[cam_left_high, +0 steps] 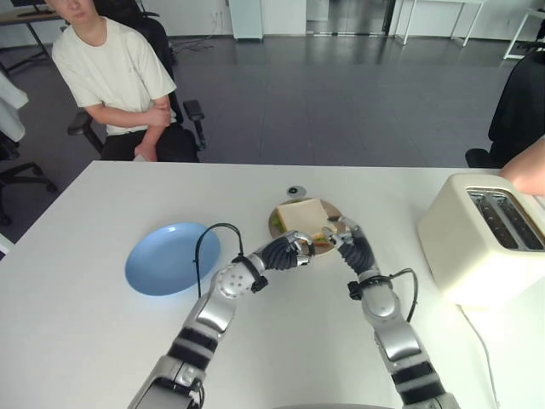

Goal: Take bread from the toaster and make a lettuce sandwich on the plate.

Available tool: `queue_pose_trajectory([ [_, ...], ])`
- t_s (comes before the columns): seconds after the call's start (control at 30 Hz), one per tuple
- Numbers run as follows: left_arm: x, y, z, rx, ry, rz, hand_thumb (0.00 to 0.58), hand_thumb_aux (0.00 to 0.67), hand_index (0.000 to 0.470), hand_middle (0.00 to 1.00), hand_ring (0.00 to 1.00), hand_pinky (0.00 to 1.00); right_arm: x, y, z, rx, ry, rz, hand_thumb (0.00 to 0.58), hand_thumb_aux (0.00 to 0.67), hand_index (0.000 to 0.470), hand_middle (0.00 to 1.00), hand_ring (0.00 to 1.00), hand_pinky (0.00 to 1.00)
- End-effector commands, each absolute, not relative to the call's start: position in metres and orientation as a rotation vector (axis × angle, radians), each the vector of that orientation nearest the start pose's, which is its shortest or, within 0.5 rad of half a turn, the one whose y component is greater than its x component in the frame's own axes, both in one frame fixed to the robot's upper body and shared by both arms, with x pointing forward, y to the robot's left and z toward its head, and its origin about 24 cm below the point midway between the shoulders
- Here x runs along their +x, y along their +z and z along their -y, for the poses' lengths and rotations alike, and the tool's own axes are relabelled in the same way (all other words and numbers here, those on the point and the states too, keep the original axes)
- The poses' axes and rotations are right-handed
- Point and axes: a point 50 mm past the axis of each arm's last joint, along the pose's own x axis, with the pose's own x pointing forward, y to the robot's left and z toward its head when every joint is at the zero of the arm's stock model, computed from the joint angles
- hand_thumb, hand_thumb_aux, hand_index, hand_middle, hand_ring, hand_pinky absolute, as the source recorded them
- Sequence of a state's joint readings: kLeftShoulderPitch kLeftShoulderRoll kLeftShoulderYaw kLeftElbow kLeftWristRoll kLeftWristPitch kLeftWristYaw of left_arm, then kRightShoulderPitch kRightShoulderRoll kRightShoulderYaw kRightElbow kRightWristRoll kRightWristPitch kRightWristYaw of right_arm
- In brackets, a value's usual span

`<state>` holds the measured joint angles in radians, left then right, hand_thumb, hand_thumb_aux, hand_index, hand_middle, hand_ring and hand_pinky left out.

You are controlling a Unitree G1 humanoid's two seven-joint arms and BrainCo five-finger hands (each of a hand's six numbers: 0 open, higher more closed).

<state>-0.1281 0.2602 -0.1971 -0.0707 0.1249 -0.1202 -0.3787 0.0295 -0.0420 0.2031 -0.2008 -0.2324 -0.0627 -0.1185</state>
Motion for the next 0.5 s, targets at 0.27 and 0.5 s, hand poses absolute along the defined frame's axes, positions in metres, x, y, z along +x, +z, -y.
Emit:
queue_pose_trajectory([
  [0.27, 0.157, 0.097, -0.191, 0.051, -0.241, 0.238, 0.0, 0.0, 0.0, 0.0, 0.0, 0.0, 0.135, 0.072, 0.19, -0.025, -0.032, 0.171, 0.0, 0.0, 0.0, 0.0, 0.0, 0.0],
  [0.5, 0.152, 0.081, -0.197, 0.059, -0.169, 0.223, 0.0, 0.0, 0.0, 0.0, 0.0, 0.0, 0.122, 0.044, 0.197, -0.082, -0.037, 0.107, 0.0, 0.0, 0.0, 0.0, 0.0, 0.0],
])
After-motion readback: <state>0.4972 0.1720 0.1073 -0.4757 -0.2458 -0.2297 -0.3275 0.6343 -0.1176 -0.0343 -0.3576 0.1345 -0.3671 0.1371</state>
